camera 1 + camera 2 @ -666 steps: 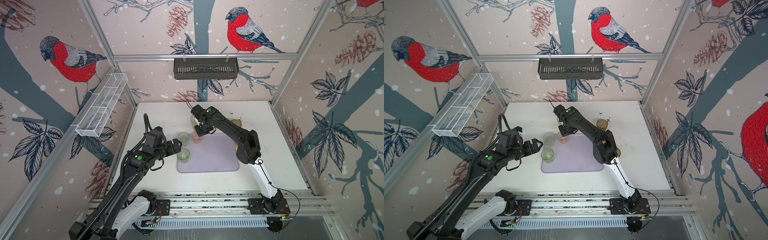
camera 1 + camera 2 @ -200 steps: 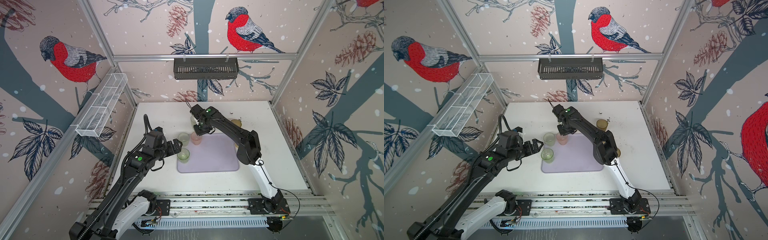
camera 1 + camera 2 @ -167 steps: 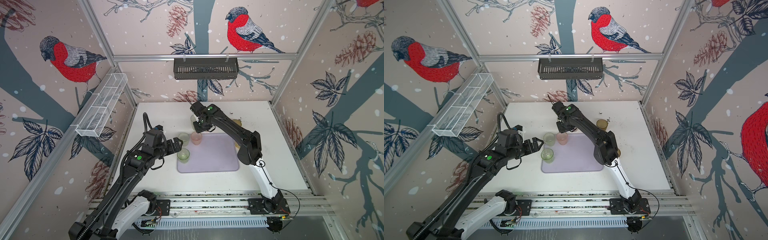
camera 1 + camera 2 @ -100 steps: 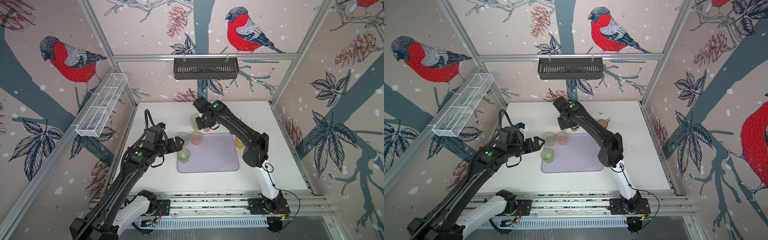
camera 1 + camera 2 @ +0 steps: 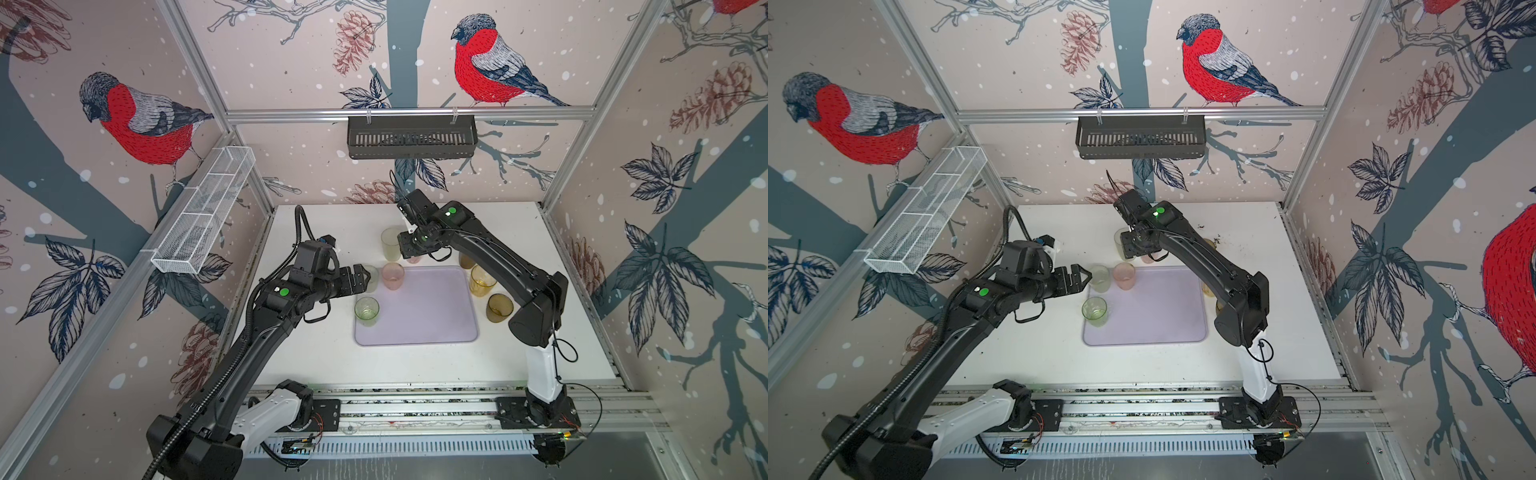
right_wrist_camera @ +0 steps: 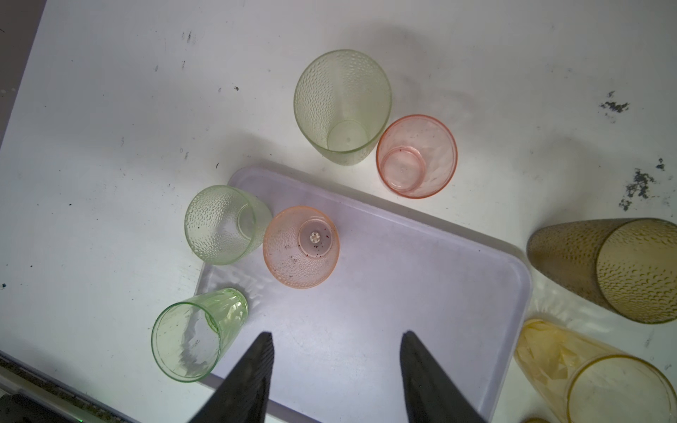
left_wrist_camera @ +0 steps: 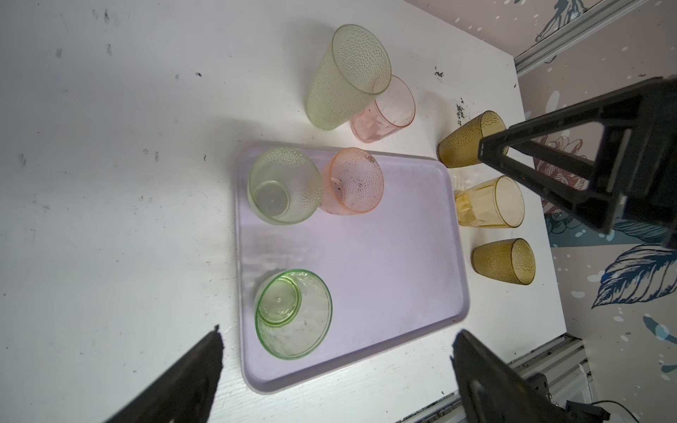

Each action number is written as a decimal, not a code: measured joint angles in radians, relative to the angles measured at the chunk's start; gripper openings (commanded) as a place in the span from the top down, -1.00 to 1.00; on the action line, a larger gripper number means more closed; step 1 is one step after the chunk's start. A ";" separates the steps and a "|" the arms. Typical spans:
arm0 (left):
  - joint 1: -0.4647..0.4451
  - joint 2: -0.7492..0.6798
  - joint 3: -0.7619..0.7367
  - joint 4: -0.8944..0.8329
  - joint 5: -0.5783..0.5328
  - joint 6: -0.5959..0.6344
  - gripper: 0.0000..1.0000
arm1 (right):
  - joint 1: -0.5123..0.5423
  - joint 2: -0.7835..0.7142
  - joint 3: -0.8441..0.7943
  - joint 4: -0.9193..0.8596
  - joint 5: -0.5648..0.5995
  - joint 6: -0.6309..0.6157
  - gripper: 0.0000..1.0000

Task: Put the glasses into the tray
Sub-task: 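Raise the right gripper away while the left gripper reaches toward the tall pale green cup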

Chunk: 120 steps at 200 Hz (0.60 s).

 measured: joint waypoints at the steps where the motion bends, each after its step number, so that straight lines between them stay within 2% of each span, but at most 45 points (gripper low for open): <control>1: 0.000 0.004 0.003 -0.001 -0.003 0.000 -0.94 | -0.001 -0.002 -0.002 0.002 0.000 -0.001 -0.17; 29: 0.000 0.074 0.076 -0.018 -0.031 -0.013 -0.94 | -0.027 -0.071 -0.105 0.071 -0.003 -0.078 -0.20; 72: -0.011 0.187 0.201 -0.052 -0.085 -0.062 -0.95 | -0.127 -0.167 -0.250 0.157 -0.055 -0.188 -0.31; 120: -0.045 0.309 0.333 -0.095 -0.136 -0.113 -0.94 | -0.203 -0.284 -0.412 0.233 -0.111 -0.286 -0.51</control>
